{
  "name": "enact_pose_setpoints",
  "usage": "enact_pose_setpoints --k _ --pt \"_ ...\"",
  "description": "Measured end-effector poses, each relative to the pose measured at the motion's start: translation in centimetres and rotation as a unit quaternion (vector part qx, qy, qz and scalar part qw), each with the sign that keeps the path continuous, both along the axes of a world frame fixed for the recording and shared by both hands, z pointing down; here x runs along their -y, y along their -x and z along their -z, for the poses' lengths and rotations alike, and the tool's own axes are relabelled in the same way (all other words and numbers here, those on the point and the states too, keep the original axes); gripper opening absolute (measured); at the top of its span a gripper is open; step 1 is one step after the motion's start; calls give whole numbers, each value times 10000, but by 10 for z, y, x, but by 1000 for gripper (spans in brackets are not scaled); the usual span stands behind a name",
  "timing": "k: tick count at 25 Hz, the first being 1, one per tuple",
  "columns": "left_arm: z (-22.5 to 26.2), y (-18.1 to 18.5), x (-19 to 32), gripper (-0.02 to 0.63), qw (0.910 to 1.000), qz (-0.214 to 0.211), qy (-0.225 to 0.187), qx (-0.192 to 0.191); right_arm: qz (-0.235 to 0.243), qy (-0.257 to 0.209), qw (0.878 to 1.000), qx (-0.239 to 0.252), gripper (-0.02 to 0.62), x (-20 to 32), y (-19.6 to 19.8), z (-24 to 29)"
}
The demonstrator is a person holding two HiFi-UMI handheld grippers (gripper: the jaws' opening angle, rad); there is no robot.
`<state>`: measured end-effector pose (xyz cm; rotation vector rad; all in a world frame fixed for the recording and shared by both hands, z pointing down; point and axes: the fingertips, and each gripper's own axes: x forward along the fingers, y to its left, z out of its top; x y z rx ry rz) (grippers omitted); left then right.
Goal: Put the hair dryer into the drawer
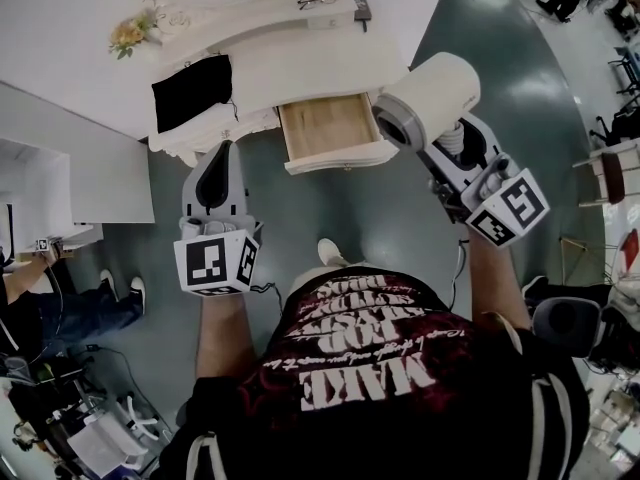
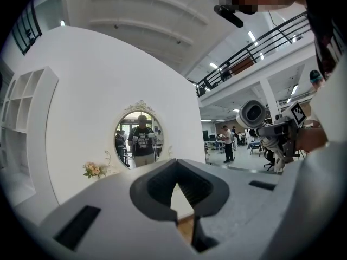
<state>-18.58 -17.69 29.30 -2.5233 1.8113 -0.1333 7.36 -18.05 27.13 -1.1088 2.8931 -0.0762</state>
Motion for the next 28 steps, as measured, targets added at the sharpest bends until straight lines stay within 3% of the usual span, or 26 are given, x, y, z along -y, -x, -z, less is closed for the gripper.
enact_pose_setpoints --k 10,18,28 --pt "-7 30 30 5 9998 -197 26 -93 -60 65 9999 -48 233 17 31 2" --pt "-19 28 43 5 9991 -337 197 -145 -110 353 9992 -132 232 34 33 -12" --pt "-34 40 69 5 9992 21 369 -128 224 633 9975 -210 233 82 42 -47"
